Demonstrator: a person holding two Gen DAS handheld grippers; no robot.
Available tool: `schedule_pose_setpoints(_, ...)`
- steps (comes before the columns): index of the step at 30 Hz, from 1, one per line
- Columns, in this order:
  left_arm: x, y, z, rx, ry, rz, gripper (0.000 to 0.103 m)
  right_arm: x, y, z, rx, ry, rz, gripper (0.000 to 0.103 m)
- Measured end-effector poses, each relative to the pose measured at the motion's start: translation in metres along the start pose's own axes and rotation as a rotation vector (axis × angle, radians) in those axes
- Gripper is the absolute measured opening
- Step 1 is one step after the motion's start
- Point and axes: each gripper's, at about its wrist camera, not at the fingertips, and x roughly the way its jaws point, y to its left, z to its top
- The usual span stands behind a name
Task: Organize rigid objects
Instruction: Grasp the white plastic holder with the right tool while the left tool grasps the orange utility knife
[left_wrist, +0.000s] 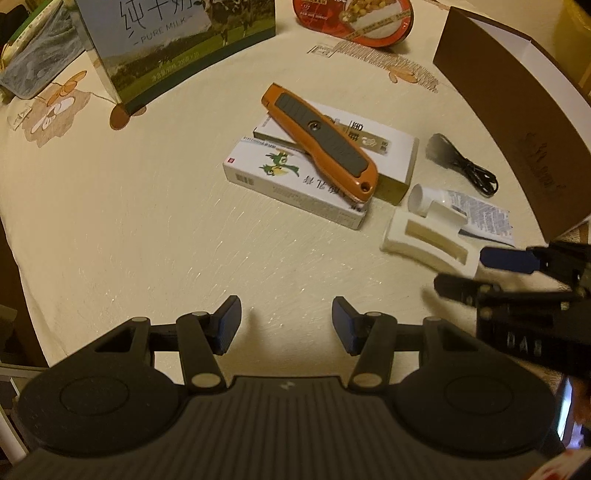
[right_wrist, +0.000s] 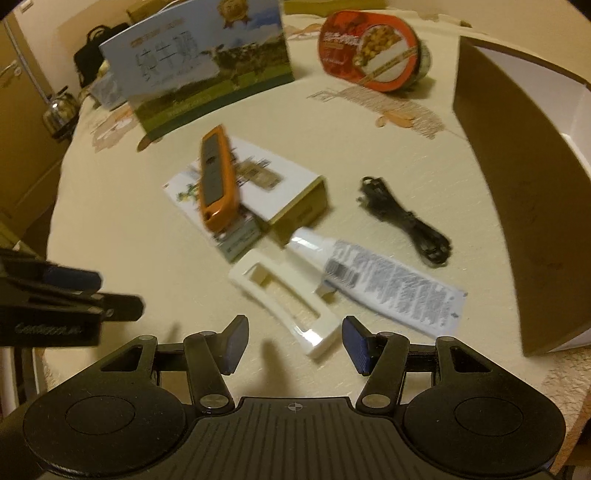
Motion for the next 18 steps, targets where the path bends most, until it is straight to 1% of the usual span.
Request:
schedule_pose_setpoints(4,0.006,0.004,-0.001,-0.011,0.013,0.007,0.050,-0.002,0.013,-0.008,-0.005,0.011,0.076,0.053)
schedule_pose_setpoints(5,0.006,0.004,-0.001,-0.013,0.014,0.008,0.050,-0.003,0.016,-0.009,-0.007,0.008,0.075,0.053)
schedule_pose_setpoints(6,0.007,0.005,-0.001,-0.013,0.015,0.010,0.050,-0.003,0.018,-0.009,-0.009,0.003,0.056,0.053)
schedule_pose_setpoints(7,0.008,0.006,-0.001,-0.014,0.015,0.012,0.050,-0.005,0.019,-0.008,-0.004,-0.020,0.012,0.053)
schedule_pose_setpoints(11,0.012,0.008,0.001,-0.017,0.016,0.020,0.050,-0.004,0.017,0.000,-0.025,-0.051,-0.016,0.053)
schedule_pose_setpoints(14,0.016,0.010,0.005,-0.023,0.014,0.022,0.050,0.003,0.018,0.008,-0.088,-0.052,-0.036,0.053)
schedule_pose_setpoints(18,0.019,0.011,0.012,-0.035,0.008,0.019,0.050,0.016,0.023,0.010,-0.172,-0.043,-0.041,0.053)
